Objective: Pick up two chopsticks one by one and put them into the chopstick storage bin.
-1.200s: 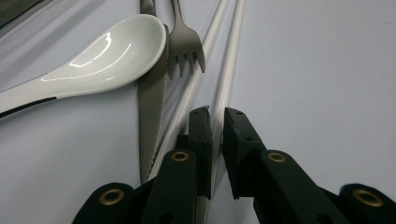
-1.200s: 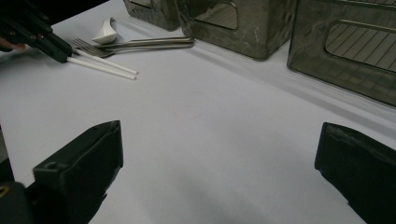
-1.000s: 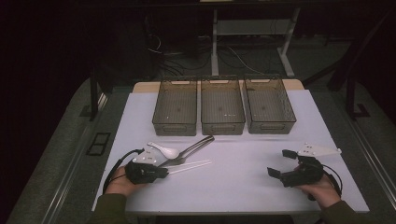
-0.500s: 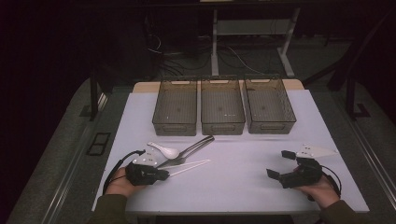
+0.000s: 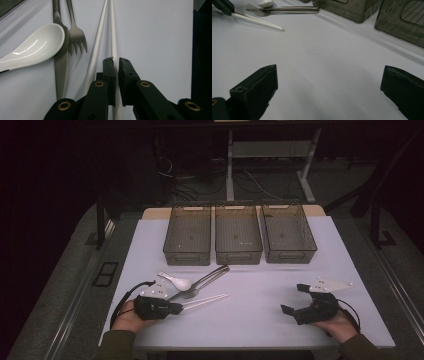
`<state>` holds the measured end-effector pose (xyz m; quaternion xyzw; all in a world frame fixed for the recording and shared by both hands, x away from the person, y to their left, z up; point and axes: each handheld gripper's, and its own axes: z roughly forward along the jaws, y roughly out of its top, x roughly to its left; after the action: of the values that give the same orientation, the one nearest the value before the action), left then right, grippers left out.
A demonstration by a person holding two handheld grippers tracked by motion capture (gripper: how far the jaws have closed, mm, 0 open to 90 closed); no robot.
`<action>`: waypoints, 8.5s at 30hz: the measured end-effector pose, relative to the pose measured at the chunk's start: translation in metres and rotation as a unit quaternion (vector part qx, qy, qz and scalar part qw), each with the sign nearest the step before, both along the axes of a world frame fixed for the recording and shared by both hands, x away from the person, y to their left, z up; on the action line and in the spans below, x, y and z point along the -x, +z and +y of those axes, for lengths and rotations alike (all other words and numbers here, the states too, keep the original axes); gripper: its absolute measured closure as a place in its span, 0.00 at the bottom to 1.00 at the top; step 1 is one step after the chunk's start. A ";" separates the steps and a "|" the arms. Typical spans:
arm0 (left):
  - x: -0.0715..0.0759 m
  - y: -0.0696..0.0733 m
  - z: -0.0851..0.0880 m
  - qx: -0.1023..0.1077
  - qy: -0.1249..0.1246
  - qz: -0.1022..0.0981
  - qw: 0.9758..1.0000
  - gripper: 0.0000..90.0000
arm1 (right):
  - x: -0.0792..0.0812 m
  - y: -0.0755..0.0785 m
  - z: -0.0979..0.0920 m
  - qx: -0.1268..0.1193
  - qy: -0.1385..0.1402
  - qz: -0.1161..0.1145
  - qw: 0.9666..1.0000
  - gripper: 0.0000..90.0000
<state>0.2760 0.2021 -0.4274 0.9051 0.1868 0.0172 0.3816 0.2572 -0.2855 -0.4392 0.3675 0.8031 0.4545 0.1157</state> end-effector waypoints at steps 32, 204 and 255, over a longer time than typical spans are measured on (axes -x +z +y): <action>-0.005 0.034 -0.014 0.055 0.103 -0.039 0.992 0.93 | -0.001 0.000 0.001 0.001 0.005 0.000 1.000 0.01; -0.030 0.049 -0.036 0.071 0.116 -0.077 0.988 0.32 | 0.001 0.004 -0.005 -0.019 -0.001 -0.005 1.000 0.01; -0.007 -0.016 0.001 -0.012 0.064 0.007 0.998 0.90 | 0.002 0.004 -0.003 -0.017 0.003 -0.007 1.000 0.01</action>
<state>0.2832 0.2034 -0.4437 0.8959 0.2469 0.0374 0.3674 0.2552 -0.2887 -0.4354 0.3635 0.7957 0.4710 0.1134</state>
